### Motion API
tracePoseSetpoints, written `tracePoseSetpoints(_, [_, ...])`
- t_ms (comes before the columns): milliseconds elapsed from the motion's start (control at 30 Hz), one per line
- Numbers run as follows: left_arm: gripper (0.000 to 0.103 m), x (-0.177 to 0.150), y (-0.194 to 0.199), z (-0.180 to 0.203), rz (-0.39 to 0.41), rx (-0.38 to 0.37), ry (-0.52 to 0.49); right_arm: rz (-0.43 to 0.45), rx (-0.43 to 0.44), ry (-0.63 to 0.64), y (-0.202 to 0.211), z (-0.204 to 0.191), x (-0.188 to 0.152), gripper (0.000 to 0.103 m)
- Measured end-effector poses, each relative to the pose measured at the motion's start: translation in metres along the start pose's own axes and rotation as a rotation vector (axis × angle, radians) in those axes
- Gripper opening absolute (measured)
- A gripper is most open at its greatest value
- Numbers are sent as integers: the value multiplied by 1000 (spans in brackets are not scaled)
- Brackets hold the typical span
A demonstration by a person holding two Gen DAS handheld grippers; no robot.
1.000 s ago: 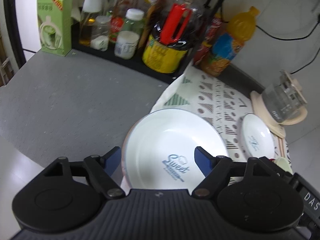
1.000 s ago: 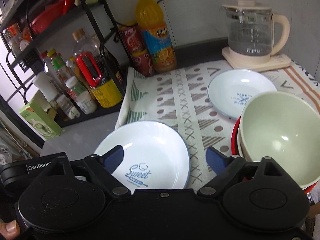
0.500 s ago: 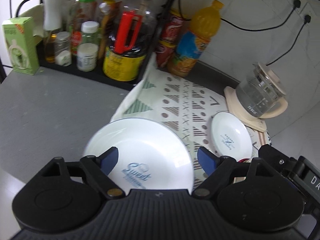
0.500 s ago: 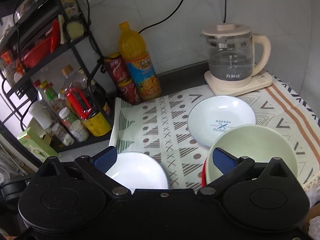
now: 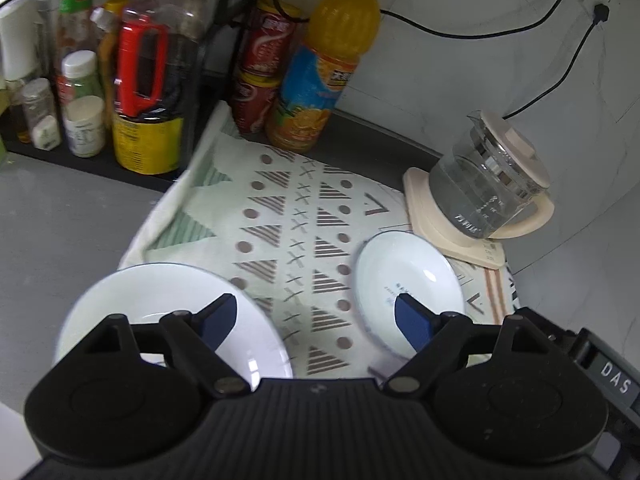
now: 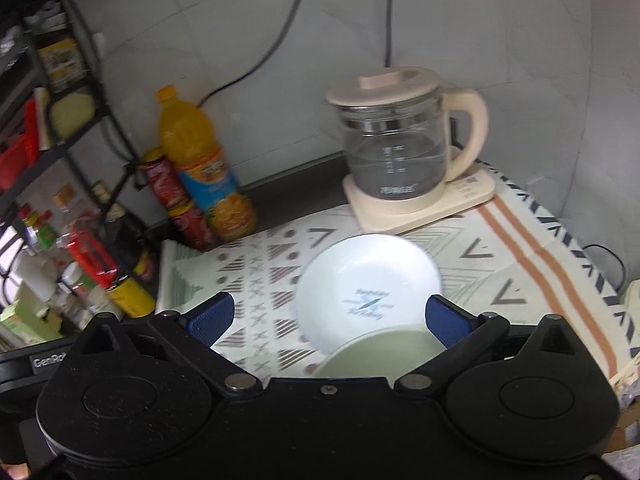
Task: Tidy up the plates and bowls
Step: 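Move both open grippers to the white 'BAKERY' plate, then close both grippers on the rim of the 'BAKERY' plate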
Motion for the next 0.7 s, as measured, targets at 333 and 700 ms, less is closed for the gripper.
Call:
tracePoseSetpoints(333, [84, 11, -44, 34, -46, -6, -1, -93, -24, -49, -37, 50, 18, 96])
tracePoseSetpoints(700, [57, 8, -100, 48, -147, 9, 41, -212, -11, -114, -84, 91, 29, 68])
Point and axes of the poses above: each gripper's, at about its wrist camera, not at the fingertips, and y roughly against the way its jaws point, z to its right, x to its top, the point moved 3 cm from there along -y, roughly the way its jaws point, and after that the axes turned 7 degrees about x, right-handed, at the moved point
